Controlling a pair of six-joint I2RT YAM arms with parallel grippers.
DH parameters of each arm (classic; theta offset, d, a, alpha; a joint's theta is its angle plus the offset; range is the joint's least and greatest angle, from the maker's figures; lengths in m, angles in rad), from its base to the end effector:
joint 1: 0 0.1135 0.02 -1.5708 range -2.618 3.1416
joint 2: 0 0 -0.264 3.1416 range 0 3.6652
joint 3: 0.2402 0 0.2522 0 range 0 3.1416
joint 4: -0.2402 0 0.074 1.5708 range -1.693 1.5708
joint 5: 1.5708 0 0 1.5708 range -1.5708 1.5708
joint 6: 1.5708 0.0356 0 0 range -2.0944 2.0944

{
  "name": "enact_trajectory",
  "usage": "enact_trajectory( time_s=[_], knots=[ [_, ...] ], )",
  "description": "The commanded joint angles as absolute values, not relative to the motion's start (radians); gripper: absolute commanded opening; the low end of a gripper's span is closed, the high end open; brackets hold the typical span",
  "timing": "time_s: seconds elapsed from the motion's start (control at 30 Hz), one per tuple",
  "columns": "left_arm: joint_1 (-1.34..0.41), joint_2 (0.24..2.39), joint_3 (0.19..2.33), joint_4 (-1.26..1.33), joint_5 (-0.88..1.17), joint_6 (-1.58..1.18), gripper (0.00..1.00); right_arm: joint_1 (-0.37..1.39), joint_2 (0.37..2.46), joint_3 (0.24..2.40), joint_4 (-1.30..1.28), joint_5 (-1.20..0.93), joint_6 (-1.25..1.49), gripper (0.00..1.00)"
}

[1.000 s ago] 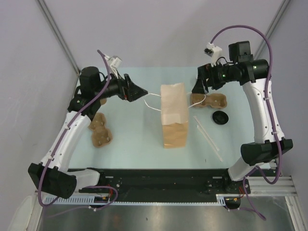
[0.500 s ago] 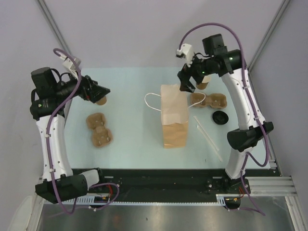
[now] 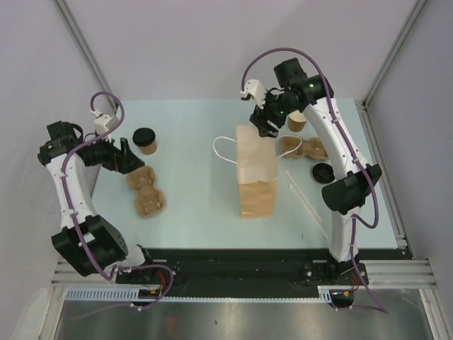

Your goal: Pack the takeout coffee

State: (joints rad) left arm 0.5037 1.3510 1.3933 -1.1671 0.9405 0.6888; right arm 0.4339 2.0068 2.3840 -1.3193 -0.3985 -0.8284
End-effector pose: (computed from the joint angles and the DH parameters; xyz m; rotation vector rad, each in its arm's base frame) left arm 0.2290 0.0934 0.3558 0.4533 2.1552 -0.6416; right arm 0.3571 0.1807 0.4124 -1.5648 1.8702 0.3268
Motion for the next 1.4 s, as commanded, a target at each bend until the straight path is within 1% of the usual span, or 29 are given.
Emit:
enact_trajectory(
  time_s=[0.0,0.03,0.07,0.13,0.23,0.3,0.37,0.4,0.5,0.53,0.6,0.83,1.0,1.2,1.37],
  knots=[
    [0.517,1.400,1.391,-1.121,0.868,0.791,0.99,0.449,2.022,2.410,-1.295,-0.399,-0.854,0.73],
    [0.517,1.410,1.388,-1.103,0.844,0.798,0.99,0.451,2.023,2.410,-1.292,-0.399,-0.853,0.72],
    [0.515,1.419,1.384,-1.047,0.778,0.793,1.00,0.453,2.026,2.413,-1.283,-0.397,-0.854,0.71],
    [0.517,1.466,1.391,-1.028,0.746,0.804,1.00,0.457,2.028,2.411,-1.278,-0.399,-0.859,0.68],
    [0.517,1.538,1.417,-1.055,0.749,0.894,0.95,0.466,2.033,2.411,-1.269,-0.393,-0.871,0.63],
    [0.517,1.571,1.420,-1.058,0.762,0.917,0.90,0.474,2.040,2.414,-1.266,-0.387,-0.880,0.58],
    [0.517,1.617,1.430,-1.065,0.772,0.951,0.84,0.477,2.045,2.416,-1.262,-0.376,-0.888,0.50],
    [0.517,1.629,1.433,-1.068,0.779,0.969,0.83,0.479,2.046,2.418,-1.264,-0.376,-0.891,0.46],
    [0.515,1.655,1.422,-1.036,0.795,1.005,0.81,0.482,2.048,2.415,-1.262,-0.367,-0.900,0.31],
    [0.517,1.663,1.424,-1.019,0.787,1.023,0.81,0.483,2.051,2.414,-1.264,-0.364,-0.905,0.19],
    [0.515,1.707,1.437,-1.023,0.776,1.061,0.80,0.485,2.052,2.413,-1.264,-0.353,-0.905,0.00],
    [0.492,1.787,1.470,-0.939,0.700,1.143,0.72,0.485,2.039,2.416,-1.250,-0.354,-0.894,0.00],
    [0.431,1.839,1.482,-0.925,0.614,1.238,0.69,0.486,2.033,2.427,-1.250,-0.356,-0.884,0.00],
    [0.402,1.931,1.566,-0.985,0.584,1.301,0.62,0.483,2.026,2.431,-1.255,-0.360,-0.867,0.00],
    [0.377,1.982,1.606,-1.017,0.568,1.330,0.61,0.486,2.023,2.437,-1.255,-0.368,-0.848,0.00]
  ],
)
